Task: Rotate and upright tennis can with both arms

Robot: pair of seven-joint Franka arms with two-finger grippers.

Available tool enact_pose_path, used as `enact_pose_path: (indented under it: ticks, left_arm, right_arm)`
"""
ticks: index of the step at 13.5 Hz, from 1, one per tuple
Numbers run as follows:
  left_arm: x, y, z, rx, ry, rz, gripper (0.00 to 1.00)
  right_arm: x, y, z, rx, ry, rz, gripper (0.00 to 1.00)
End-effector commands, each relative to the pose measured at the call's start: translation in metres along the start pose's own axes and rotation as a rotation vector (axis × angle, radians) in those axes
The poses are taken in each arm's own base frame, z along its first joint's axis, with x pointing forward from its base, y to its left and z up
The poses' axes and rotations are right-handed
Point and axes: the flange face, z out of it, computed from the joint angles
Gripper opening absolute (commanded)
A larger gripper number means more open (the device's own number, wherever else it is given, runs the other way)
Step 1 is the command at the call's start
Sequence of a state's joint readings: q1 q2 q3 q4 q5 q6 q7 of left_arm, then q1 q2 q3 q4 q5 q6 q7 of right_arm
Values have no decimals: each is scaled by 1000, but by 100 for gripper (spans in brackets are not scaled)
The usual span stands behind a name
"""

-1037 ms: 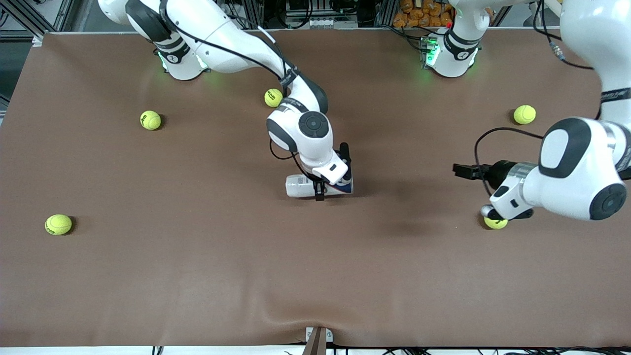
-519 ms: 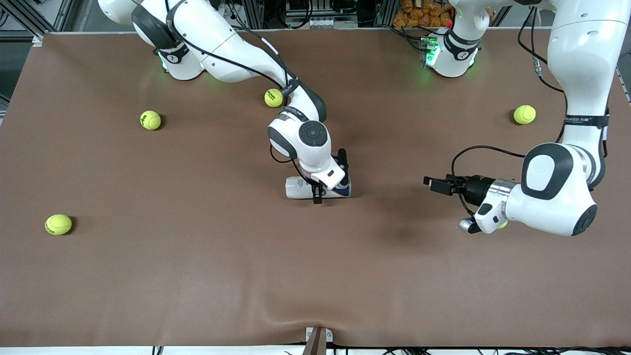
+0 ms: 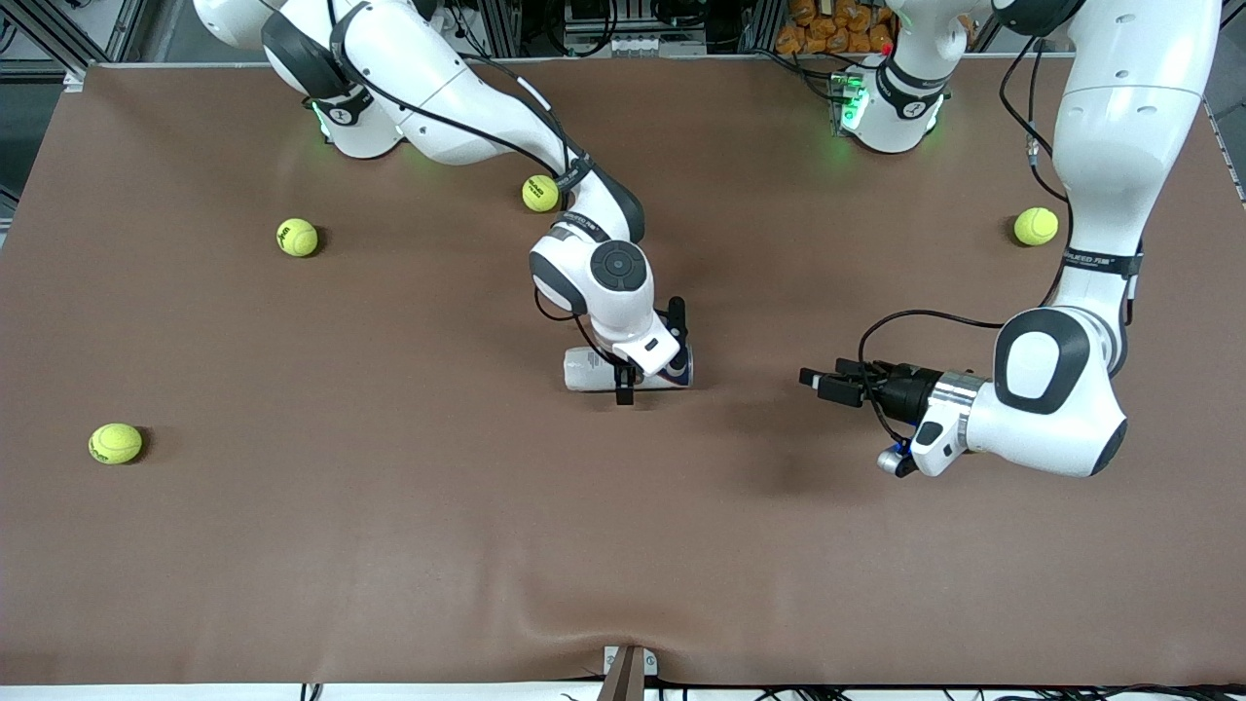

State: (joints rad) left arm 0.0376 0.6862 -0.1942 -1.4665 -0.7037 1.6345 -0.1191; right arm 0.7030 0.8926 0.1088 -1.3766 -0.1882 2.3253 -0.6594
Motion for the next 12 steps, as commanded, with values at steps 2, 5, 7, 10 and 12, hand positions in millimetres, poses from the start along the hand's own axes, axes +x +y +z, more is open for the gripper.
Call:
enact_pose_path:
  ticks: [2, 5, 7, 10, 12]
  left_arm:
    - [10, -11, 23, -155, 4, -81, 100]
    - [23, -14, 37, -203, 25, -113, 100]
    - [25, -16, 54, -261, 0, -149, 100]
    - [27, -20, 63, -289, -5, -174, 100]
    - [28, -33, 77, -328, -21, -222, 100]
  right_arm:
    - [4, 1, -16, -2, -5, 5, 100]
    - [3, 1, -27, 21, -14, 10, 100]
    - [3, 0, -35, 43, -13, 22, 100]
    - [-9, 10, -48, 121, 15, 107, 100]
    - [-21, 22, -62, 134, 26, 143, 100]
